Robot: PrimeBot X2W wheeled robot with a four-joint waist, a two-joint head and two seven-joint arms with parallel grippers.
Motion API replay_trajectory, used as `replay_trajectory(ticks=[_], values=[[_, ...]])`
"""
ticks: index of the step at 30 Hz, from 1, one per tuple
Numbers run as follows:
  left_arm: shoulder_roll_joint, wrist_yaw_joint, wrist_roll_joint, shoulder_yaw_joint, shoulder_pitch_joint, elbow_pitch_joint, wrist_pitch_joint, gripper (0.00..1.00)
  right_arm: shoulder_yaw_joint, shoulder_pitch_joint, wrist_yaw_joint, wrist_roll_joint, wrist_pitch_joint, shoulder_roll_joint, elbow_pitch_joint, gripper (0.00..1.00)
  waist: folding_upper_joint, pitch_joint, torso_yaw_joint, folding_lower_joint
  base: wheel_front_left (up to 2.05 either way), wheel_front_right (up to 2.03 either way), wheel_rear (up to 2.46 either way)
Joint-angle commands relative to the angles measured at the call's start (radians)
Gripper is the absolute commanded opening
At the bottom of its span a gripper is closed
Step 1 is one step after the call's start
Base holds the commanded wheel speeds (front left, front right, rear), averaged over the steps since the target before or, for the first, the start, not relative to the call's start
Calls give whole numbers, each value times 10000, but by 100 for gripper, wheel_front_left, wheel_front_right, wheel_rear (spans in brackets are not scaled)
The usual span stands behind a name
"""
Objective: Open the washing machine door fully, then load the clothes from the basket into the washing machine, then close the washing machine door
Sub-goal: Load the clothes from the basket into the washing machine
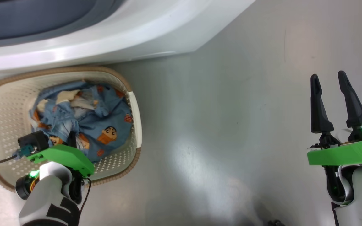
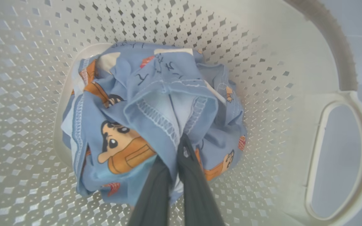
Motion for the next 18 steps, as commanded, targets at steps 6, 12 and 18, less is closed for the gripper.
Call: replay_trajectory(ticks=[6, 12, 18], values=[[165, 71, 241, 524, 1480, -1658, -133, 0, 190, 567, 16, -21, -72, -17, -85, 100, -1, -987, 411, 0, 0, 0, 0], [74, 7, 511, 789, 2454, -2843, -134, 0, 209, 853, 16, -59, -72, -6, 30, 100, -1, -1784, 652, 0, 0, 0, 0], [45, -103, 568, 808, 3354, -3930, -134, 0, 263, 1189, 16, -109, -72, 43, 140, 100, -1, -2622, 836, 0, 0, 0, 0]])
